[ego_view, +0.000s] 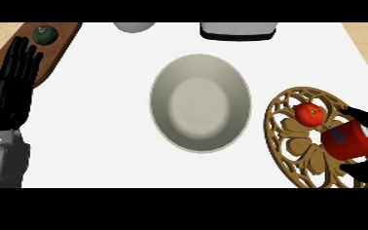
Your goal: Pick the can from the placemat and place it in the bowl
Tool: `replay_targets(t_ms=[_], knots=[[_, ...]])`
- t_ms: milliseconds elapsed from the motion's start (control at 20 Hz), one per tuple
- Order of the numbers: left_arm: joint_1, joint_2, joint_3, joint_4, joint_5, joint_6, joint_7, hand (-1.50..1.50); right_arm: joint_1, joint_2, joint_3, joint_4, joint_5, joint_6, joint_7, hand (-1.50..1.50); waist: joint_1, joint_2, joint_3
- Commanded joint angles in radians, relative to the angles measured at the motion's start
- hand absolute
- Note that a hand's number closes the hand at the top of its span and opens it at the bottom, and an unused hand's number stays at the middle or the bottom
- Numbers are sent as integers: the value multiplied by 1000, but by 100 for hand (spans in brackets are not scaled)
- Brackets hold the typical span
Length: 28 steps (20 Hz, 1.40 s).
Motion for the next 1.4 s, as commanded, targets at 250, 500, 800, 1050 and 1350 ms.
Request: replay_targets(t_ms=[250,500,800,1050,1350], knots=[[20,-17,4,-13,-26,15,-13,0,-23,21,18,90,102,-100,-121,150,0,9,15],[6,-26,6,13,-36,27,-31,0,20,-81,-41,223,98,-144,-350,150,2,11,15],[-6,-14,18,65,-14,-16,-67,0,0,-306,-112,502,108,-182,-719,150,4,13,16],[29,-33,4,-15,-25,7,-11,0,-84,-336,-161,595,145,-246,-780,150,2,9,15],[-11,-29,-2,-8,-42,23,9,0,-34,-338,-291,340,35,-180,-700,150,-12,6,14]])
